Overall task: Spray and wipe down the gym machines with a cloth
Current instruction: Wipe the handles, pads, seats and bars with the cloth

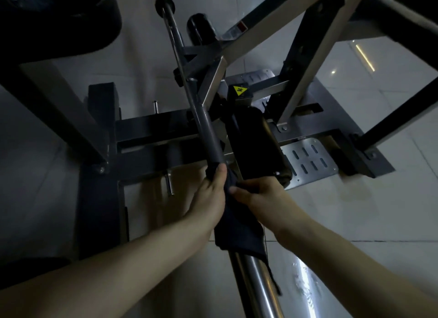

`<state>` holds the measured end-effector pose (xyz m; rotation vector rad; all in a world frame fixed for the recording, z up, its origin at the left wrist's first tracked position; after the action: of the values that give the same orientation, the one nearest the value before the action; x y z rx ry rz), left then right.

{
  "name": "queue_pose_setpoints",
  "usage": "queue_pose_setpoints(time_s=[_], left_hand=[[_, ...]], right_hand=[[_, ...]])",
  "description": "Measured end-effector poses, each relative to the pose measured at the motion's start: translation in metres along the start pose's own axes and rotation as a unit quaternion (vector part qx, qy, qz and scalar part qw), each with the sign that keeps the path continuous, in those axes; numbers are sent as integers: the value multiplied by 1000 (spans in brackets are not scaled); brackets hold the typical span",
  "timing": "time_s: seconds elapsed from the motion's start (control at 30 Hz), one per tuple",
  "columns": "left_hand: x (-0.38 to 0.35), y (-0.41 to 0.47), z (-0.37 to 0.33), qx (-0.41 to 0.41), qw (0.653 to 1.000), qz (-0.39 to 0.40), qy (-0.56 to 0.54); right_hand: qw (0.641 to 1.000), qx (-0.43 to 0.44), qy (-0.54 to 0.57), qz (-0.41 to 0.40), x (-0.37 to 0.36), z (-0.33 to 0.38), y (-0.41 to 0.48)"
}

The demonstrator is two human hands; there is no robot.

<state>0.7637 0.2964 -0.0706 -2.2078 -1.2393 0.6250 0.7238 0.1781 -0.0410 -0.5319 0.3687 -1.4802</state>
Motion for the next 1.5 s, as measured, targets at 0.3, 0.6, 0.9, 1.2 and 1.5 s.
queue_pose_setpoints(time_s=[0.3,0.6,0.9,1.2,1.5], left_hand=[[17,32,-25,-24,999,19,-34],[3,7,6,-11,982,191,2],[42,71,-47,-75,994,78,24],[2,10,25,-16,982,190,-7],[35,56,-33,-64,995,65,39]], right_hand=[[997,-27,-67,-13,-8,26,16],[963,-131,-232,-46,-12,21,-18],[958,-69,-236,-145,0,49,47],[964,-55,-257,-35,-10,12,-13],[971,2,-221,-91,-5,41,32]])
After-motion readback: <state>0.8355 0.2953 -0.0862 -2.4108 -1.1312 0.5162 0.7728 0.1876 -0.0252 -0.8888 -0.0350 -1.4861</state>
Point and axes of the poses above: each hand's wrist, its own y-axis towards the middle knuckle, its own x-axis out of the back of the hand, z = x × y, the point moved 8 cm from there along y, towards the middle knuckle, and after that the axes turned 12 degrees about z, right-handed, at the moved point
